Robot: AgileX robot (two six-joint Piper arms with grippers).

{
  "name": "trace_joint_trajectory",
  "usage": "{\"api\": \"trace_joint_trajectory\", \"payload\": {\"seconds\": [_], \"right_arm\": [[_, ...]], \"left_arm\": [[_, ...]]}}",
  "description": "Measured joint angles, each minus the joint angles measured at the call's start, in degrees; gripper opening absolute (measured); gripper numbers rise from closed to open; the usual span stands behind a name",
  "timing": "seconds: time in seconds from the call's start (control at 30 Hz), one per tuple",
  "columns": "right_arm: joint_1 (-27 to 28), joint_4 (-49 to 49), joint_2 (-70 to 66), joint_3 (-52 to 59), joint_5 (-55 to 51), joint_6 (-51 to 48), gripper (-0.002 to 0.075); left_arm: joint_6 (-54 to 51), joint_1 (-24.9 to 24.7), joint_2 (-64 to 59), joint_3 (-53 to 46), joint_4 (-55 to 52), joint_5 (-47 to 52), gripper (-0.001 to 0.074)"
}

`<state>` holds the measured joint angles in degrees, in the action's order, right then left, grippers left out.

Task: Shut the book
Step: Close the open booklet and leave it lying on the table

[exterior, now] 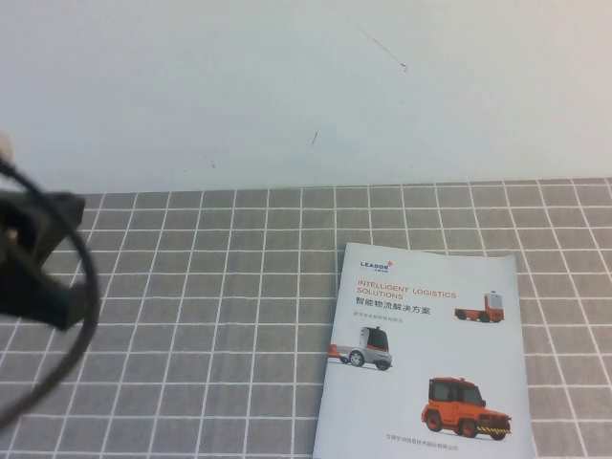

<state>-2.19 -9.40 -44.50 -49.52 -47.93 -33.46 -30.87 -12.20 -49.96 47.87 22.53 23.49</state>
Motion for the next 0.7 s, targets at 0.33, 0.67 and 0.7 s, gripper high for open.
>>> {"api": "trace_joint_trajectory", "payload": {"seconds": [0.33,0.67,0.7], "right_arm": [[0.0,-2.3,18.2,18.7,8.3,2.4,-0.0002],[0.0,-5.3,28.3,27.7,8.2,2.4,-0.0002],[0.0,-5.4,28.4,27.7,7.5,2.4,-0.0002]], "left_arm": [[1.2,0.0,25.0,-25.7,0.6,-12.3,-0.0004],[0.8,0.0,41.5,-37.3,0.6,-19.3,-0.0004],[0.8,0.0,41.8,-37.4,0.6,-19.3,-0.0004]]}}
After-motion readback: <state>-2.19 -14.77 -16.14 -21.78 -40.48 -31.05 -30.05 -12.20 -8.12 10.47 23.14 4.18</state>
